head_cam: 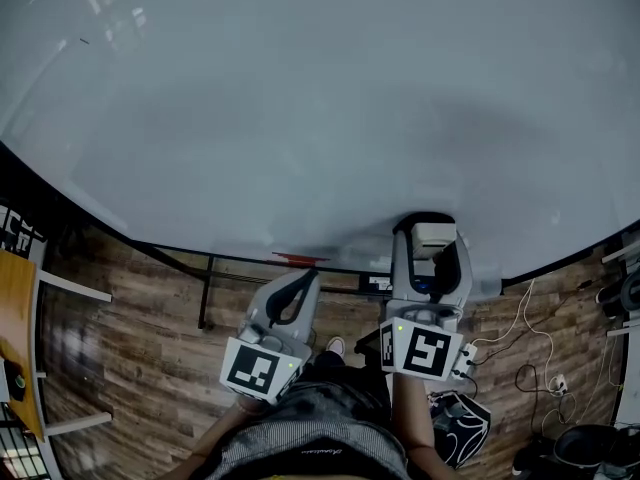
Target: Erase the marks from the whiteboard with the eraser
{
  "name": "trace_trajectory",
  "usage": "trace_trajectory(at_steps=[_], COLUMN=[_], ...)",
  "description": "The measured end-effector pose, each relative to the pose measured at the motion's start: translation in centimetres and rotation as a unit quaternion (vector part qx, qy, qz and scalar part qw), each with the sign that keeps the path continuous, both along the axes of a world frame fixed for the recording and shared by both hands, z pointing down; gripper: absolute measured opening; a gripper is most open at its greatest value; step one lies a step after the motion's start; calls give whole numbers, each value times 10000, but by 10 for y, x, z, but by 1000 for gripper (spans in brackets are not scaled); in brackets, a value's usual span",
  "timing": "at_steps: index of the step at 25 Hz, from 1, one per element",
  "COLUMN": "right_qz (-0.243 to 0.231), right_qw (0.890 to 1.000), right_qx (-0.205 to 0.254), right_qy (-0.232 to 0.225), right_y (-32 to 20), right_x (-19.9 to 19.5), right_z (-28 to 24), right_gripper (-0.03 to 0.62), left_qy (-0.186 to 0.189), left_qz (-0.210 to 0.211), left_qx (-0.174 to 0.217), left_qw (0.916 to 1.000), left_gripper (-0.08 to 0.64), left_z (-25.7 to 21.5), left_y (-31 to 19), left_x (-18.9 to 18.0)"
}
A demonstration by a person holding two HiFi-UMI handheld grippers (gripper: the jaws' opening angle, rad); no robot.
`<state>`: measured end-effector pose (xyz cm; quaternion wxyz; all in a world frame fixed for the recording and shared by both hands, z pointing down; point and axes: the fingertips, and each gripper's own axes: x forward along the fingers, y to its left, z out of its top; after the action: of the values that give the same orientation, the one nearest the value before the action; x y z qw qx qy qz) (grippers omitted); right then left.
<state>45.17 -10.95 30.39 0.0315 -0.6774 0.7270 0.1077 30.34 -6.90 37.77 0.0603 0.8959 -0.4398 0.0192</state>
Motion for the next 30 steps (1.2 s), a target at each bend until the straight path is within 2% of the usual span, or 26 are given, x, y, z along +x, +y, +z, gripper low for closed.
trace_trajectory(at_steps=[8, 19, 24, 30], right_qz=[179, 220, 227, 110], right_qw=[9998, 9996, 9996, 9998], right_qx=[51, 126, 125, 103], right_qy=[-6, 98, 110, 121], right_y=[1, -11, -17, -19], right_x=[-81, -183, -252, -274], right_z=[-7, -9, -3, -1], right_gripper=[265, 265, 265, 265], left_qy=[-12, 153, 89, -112], left_qz=[59, -35, -167, -280], left_qx=[88, -100, -27, 49], left_qw=[9999, 9998, 9998, 9995], left_gripper=[-2, -2, -2, -2], left_z=[-4, 4, 10, 11], left_y=[0, -7, -10, -9], left_x=[-90, -193, -265, -284])
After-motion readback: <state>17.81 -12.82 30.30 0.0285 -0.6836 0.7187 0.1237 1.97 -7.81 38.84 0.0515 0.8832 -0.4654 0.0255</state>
